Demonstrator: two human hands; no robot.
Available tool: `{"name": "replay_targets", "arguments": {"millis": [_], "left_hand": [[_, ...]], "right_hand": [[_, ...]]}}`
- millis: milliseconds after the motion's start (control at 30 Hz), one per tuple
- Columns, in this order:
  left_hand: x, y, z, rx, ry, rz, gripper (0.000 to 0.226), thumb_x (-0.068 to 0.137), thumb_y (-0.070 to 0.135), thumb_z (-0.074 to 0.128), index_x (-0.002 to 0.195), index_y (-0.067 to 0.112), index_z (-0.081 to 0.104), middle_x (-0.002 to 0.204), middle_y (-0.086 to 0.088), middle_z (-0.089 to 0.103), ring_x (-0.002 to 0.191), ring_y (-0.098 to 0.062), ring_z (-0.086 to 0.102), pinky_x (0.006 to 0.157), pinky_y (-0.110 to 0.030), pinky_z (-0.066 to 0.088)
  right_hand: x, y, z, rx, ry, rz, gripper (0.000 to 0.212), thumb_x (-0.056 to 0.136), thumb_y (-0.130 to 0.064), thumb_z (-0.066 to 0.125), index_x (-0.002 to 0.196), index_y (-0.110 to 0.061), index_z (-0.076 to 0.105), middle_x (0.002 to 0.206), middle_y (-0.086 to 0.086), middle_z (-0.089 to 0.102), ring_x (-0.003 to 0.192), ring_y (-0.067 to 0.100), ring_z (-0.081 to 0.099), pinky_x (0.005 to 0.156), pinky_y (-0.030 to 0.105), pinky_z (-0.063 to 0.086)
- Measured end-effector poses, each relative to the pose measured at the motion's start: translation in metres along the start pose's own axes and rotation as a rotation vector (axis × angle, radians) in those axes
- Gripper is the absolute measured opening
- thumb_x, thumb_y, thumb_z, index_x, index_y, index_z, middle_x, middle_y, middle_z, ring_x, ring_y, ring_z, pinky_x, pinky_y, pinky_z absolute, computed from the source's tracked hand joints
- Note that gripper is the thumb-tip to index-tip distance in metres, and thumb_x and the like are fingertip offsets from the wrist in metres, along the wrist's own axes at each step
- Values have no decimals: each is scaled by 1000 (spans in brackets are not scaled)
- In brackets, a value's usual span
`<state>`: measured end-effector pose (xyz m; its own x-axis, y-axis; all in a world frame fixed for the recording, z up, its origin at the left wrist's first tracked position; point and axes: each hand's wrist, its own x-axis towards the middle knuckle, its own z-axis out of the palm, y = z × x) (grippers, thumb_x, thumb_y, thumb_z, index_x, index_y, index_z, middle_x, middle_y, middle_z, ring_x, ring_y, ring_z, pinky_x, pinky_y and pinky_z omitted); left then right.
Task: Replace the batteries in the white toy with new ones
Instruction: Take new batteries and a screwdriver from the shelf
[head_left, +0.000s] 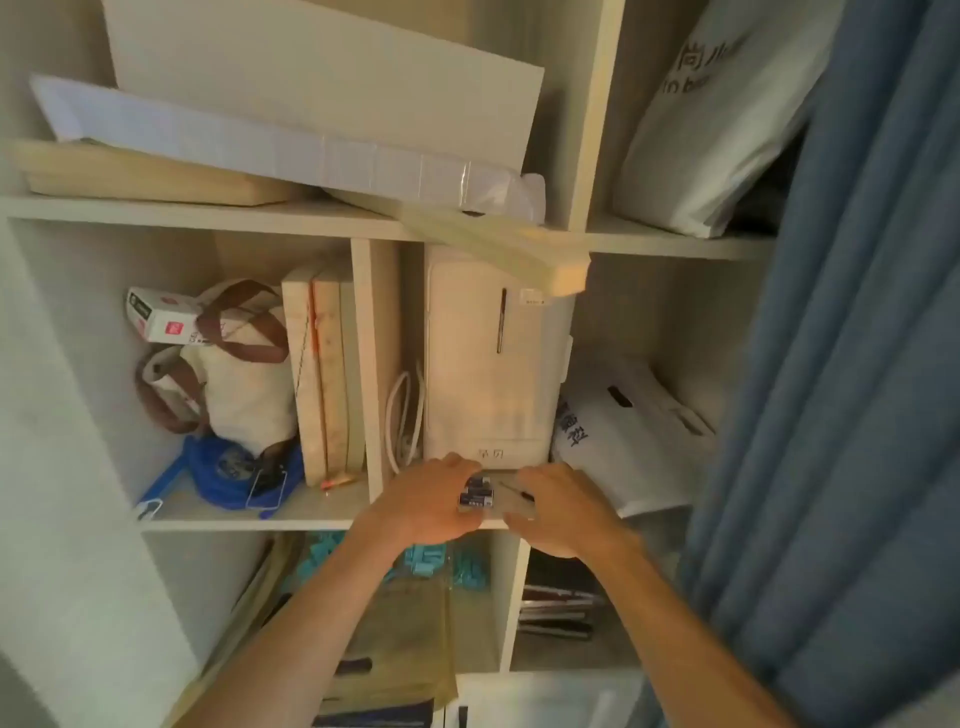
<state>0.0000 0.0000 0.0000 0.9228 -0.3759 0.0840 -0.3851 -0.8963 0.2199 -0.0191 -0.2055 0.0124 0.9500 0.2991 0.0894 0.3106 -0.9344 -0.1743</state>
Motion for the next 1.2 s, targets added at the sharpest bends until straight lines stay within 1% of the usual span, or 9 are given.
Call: {"name": "replay_targets", "arguments": {"millis": [167,433,500,600,733,833,900,1000,1200], "left_hand": [[36,-4,10,211,-95,15,64,86,57,60,142,29,44,138,1,58,114,-24,64,92,-48,59],[52,1,27,257,-103,9,44,102,42,52,135,12,51,139,-8,51,108,-28,66,76,-37,54],[52,9,31,293,-102,-21,38,107,31,46,137,7,47,139,-12,51,107,-33,67,69,-39,45],[50,17,33,285,-117,-66,33,105,12,45,137,5,42,136,-15,55,102,-36,69,69,-43,49],[37,10,31,170,41,-143,20,101,28,47,119,18,45,105,-8,67,81,-30,70,63,-37,53],[18,-1,28,-230,162,-209,24,98,49,40,103,26,38,83,0,65,68,-21,67,58,-44,60],[-2,1,20,-533,239,-212,15,105,39,43,107,25,41,85,3,64,73,-13,64,69,-44,58],[-41,5,-3,-797,422,-190,8,110,25,43,111,17,46,79,4,54,70,-10,51,68,-36,47],[-161,-30,-40,-936,704,-322,20,112,15,39,119,-2,48,81,-11,47,68,-24,41,63,-30,39]], "right_hand": [[25,7,4,-338,-29,25,21,103,-17,59,118,-19,74,117,8,67,117,28,51,107,45,37],[34,4,10,-372,23,38,10,100,-16,67,107,-19,74,110,6,76,113,27,63,112,47,31],[33,0,10,-362,47,62,10,100,-18,69,108,-19,75,112,6,77,117,27,63,115,47,31],[27,-5,14,-315,92,109,11,101,-23,70,109,-20,75,116,5,78,117,25,63,113,44,35],[16,-5,20,-76,215,120,7,102,-22,65,104,-22,71,108,0,78,102,21,70,100,38,49],[16,-3,25,382,285,132,7,100,-25,69,97,-19,69,94,-2,76,85,17,73,77,39,65],[16,-7,25,676,281,93,5,96,-17,74,96,-16,69,90,-3,75,85,16,73,74,36,66],[12,-30,21,916,259,-58,12,95,-8,75,99,-18,69,93,-8,75,86,7,72,71,17,59],[2,-135,17,1123,15,-360,24,94,-6,78,94,-28,68,82,-15,75,78,-6,70,70,9,54]]}}
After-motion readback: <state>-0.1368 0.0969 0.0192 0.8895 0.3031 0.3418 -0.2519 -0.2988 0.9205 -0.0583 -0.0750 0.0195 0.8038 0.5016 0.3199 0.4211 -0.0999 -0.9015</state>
